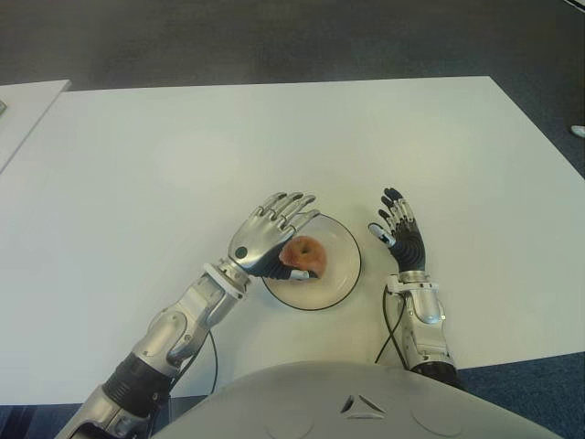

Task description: Put the apples into the plate.

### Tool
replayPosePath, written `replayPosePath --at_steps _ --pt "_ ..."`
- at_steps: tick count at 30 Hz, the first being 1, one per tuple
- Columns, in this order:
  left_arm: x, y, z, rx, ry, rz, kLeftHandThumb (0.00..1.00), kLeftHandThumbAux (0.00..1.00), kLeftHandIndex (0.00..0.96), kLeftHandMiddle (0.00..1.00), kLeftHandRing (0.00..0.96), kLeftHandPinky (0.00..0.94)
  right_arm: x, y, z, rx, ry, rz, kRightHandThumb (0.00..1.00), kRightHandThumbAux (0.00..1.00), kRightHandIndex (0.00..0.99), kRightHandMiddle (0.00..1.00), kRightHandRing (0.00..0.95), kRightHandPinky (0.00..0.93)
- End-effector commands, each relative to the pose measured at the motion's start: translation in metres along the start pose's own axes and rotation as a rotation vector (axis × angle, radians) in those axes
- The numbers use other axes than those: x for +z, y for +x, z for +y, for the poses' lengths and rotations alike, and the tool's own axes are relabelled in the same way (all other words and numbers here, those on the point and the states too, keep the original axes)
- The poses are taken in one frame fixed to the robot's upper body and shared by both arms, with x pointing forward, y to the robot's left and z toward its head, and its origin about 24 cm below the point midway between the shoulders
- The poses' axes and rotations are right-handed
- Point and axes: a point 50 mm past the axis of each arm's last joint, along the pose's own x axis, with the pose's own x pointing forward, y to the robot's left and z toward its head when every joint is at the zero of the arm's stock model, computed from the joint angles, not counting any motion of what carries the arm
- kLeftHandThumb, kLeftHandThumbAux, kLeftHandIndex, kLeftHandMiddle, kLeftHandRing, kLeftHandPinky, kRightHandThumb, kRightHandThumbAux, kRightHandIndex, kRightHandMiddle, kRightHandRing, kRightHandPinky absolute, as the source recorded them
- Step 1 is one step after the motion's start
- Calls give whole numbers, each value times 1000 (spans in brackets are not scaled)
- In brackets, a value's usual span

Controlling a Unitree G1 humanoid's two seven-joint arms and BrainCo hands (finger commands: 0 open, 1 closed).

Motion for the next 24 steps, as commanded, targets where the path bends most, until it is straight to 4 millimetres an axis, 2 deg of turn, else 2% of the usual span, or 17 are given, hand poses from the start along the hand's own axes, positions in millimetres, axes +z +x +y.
replayPosePath --at_steps 1,14,20,24 --pt "-2 -2 0 -18 -22 21 209 356 123 67 35 26 -24 -19 6 -14 27 125 82 596 4 0 0 0" --pt "-5 -3 1 22 -86 49 250 353 160 72 31 32 -27 -19 6 -18 23 129 74 577 0 0 0 0" --pt "-14 -9 -1 159 -314 166 280 366 131 84 56 86 -29 -19 7 -18 32 125 67 564 0 0 0 0" --pt "-29 -25 -11 307 -533 373 267 416 129 118 105 153 -30 -19 7 -41 55 133 75 567 1 0 0 0"
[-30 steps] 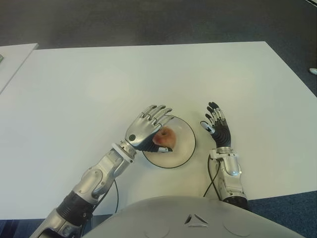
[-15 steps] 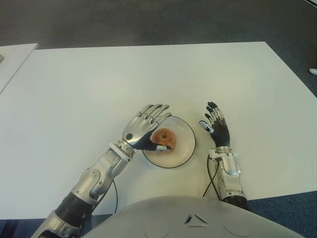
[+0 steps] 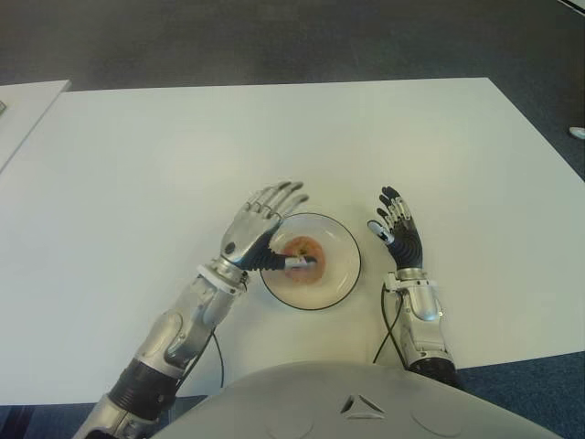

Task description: Put the apples into the plate.

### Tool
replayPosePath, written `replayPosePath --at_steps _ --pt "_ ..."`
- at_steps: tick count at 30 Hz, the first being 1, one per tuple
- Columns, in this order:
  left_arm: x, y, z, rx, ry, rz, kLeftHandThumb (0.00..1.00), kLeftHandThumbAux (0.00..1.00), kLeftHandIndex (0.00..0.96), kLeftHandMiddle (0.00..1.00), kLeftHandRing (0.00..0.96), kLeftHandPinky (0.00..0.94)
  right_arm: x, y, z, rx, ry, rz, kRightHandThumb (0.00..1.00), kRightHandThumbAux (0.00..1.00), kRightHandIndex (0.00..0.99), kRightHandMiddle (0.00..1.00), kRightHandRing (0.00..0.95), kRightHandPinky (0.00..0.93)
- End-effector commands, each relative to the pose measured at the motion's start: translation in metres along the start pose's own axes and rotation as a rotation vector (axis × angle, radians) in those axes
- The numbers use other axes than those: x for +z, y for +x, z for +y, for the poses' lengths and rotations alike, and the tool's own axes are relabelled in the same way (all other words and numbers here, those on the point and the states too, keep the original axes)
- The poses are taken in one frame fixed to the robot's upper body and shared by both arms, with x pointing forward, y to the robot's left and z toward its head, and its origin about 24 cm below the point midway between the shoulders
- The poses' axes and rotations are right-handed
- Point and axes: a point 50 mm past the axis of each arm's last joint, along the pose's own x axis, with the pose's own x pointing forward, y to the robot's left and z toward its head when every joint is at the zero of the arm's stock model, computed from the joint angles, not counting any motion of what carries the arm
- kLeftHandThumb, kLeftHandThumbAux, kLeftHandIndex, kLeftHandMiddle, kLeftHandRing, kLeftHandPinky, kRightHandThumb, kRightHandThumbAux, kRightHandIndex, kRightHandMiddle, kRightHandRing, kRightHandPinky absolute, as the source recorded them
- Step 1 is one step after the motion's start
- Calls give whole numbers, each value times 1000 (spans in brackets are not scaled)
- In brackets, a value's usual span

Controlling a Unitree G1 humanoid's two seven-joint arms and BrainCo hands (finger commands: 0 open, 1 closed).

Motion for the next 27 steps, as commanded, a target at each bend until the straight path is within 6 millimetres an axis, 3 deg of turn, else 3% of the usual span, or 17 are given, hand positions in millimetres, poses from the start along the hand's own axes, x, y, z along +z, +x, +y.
replayPosePath --at_steps 1,3,10,18,27 --pt "-25 -20 -5 160 -244 251 265 422 129 122 110 159 -29 -25 6 -51 76 138 77 568 1 0 0 0" --pt "-25 -23 -8 263 -423 368 236 465 150 153 149 196 -28 -26 6 -61 78 139 88 554 7 0 0 0" --pt "-25 -25 -13 420 -693 548 214 561 197 204 201 231 -27 -26 6 -53 69 131 99 538 15 0 0 0" --pt "-34 -42 -21 449 -813 663 223 670 231 234 237 284 -27 -25 7 -42 57 131 92 551 17 0 0 0" --pt "-42 -53 -29 462 -879 699 213 678 252 244 248 289 -26 -27 8 -43 38 133 98 564 26 0 0 0"
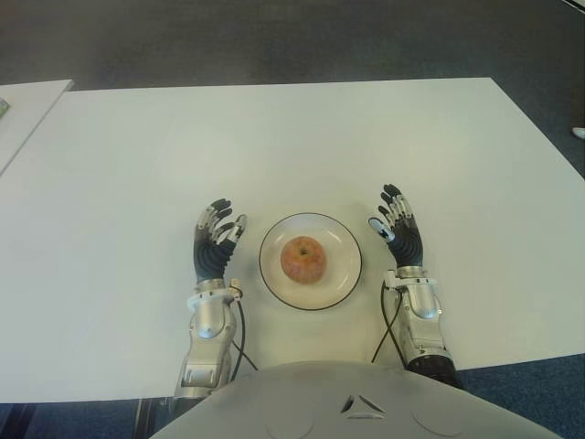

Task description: Put the apples into the plate.

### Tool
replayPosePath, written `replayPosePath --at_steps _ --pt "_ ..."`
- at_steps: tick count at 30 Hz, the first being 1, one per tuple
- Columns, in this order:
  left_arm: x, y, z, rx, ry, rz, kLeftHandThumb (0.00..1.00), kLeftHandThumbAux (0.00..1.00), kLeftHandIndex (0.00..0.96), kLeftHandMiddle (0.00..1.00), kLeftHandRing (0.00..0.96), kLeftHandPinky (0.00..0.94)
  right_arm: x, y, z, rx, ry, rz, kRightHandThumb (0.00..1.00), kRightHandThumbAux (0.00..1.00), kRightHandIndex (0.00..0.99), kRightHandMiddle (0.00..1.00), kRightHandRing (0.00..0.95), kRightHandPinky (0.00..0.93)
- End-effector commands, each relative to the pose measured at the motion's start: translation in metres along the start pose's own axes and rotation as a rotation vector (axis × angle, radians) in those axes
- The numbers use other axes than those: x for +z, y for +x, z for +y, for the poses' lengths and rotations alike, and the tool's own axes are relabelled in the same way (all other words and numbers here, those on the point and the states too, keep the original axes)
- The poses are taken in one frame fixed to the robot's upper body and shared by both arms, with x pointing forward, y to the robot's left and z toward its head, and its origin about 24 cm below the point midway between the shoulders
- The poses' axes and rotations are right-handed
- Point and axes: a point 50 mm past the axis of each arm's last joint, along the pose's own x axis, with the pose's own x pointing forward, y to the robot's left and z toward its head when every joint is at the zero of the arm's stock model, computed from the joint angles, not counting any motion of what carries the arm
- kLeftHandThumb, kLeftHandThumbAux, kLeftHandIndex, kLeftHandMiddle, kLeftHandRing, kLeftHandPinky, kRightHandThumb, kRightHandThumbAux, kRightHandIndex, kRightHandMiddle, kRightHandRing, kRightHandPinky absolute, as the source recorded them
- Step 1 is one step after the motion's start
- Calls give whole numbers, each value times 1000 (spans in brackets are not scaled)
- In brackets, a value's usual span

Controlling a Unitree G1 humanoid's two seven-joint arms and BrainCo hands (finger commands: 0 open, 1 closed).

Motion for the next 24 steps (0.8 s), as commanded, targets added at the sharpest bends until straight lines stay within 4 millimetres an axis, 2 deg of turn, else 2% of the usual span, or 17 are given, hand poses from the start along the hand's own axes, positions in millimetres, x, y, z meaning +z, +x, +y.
replayPosePath --at_steps 1,8,15,24 --pt "-8 -2 1 -3 -15 29 210 677 252 243 247 288 -26 -28 8 -20 47 140 98 565 26 0 0 0" --pt "-9 -10 -4 -11 -6 45 207 683 255 232 233 282 -25 -28 7 -13 57 136 95 564 23 0 0 0" --pt "-21 -13 0 -29 6 100 197 679 239 220 224 277 -25 -29 7 -12 59 145 89 570 19 0 0 0" --pt "-27 -21 -5 -43 30 130 193 629 238 242 252 309 -26 -29 4 -10 52 149 71 584 16 0 0 0"
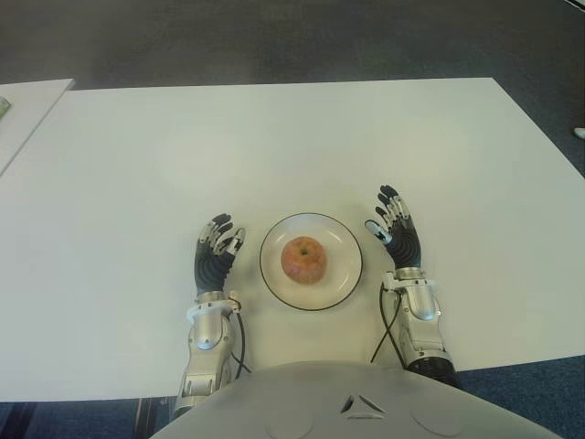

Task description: Put the apples into the plate.

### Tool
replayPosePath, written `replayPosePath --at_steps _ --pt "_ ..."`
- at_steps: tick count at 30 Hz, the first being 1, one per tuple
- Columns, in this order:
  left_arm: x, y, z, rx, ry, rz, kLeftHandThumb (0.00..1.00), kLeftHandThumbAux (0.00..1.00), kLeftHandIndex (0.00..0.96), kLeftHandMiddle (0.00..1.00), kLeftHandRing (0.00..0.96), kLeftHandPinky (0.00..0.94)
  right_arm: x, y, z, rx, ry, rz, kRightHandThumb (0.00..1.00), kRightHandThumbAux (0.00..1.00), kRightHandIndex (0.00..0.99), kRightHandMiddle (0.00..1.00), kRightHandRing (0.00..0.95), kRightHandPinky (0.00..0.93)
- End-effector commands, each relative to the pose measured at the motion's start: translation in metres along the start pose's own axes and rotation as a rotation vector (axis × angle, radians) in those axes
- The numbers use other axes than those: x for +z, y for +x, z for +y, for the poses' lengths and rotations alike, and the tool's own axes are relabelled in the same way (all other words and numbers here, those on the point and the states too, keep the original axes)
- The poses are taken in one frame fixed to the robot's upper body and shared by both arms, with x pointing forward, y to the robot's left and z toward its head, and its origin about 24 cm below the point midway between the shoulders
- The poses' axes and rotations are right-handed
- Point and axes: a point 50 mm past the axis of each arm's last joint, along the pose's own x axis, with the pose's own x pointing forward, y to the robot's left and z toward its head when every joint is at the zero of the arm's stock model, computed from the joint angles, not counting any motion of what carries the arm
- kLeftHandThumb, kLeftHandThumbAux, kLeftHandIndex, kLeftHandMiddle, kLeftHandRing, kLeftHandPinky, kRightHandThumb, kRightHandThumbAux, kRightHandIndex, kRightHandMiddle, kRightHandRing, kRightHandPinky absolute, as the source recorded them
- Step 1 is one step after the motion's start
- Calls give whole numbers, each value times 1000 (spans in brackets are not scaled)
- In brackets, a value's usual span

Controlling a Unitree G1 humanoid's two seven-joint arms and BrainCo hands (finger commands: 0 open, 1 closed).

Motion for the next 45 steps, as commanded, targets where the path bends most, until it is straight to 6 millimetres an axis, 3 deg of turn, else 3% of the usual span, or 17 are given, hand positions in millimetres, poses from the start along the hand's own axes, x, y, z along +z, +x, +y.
replayPosePath --at_steps 1,30,45 --pt "-12 -9 -2 -16 32 70 193 627 238 245 253 303 -27 -27 2 -26 53 151 70 585 16 0 0 0" --pt "-21 -14 -7 -89 137 -45 61 621 219 271 252 248 -30 -29 -3 -8 15 155 93 540 12 3 0 0" --pt "-29 -12 -7 -82 98 -8 93 634 180 254 247 264 -31 -31 -1 25 -8 170 74 506 16 0 0 2"
